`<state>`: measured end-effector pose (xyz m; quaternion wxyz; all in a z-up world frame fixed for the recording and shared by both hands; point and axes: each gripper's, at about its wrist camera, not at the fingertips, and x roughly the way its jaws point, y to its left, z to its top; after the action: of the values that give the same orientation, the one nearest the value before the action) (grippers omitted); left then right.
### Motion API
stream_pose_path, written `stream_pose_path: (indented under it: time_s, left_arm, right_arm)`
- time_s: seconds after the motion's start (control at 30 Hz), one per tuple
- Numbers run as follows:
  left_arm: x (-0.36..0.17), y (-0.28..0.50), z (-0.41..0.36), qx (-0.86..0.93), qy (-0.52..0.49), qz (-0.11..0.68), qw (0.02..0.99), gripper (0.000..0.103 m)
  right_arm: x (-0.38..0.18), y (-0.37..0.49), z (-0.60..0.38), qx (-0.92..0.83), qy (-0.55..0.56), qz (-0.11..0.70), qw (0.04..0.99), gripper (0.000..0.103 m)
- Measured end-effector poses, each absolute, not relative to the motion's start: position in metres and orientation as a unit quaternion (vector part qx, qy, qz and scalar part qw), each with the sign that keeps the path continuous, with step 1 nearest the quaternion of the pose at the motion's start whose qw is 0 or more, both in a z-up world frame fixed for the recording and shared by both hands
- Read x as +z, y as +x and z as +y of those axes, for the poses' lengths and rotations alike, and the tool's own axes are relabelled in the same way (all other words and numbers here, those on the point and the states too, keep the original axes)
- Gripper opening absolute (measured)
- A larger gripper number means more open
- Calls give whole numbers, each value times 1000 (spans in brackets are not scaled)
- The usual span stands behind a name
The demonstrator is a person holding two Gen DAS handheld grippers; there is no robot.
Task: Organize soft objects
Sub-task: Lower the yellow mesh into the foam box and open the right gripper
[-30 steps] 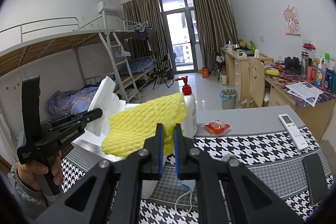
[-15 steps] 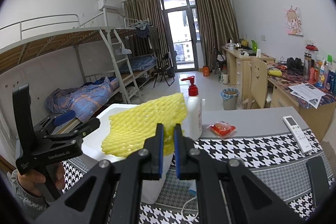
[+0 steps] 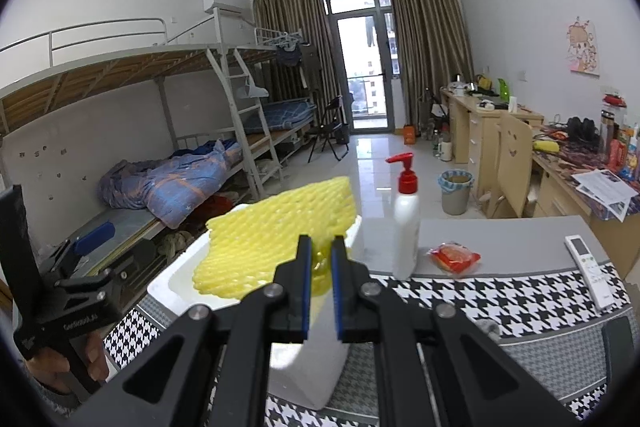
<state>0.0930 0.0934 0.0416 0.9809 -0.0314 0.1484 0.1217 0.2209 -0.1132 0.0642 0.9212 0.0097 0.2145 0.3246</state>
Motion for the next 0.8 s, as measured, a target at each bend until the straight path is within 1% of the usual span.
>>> stream_pose_path:
  time_s: [0.8]
  left_arm:
    - [28,81,114,143,-39,153,977,102]
  right_arm:
    - [48,230,-57,344,-48,256,902,12]
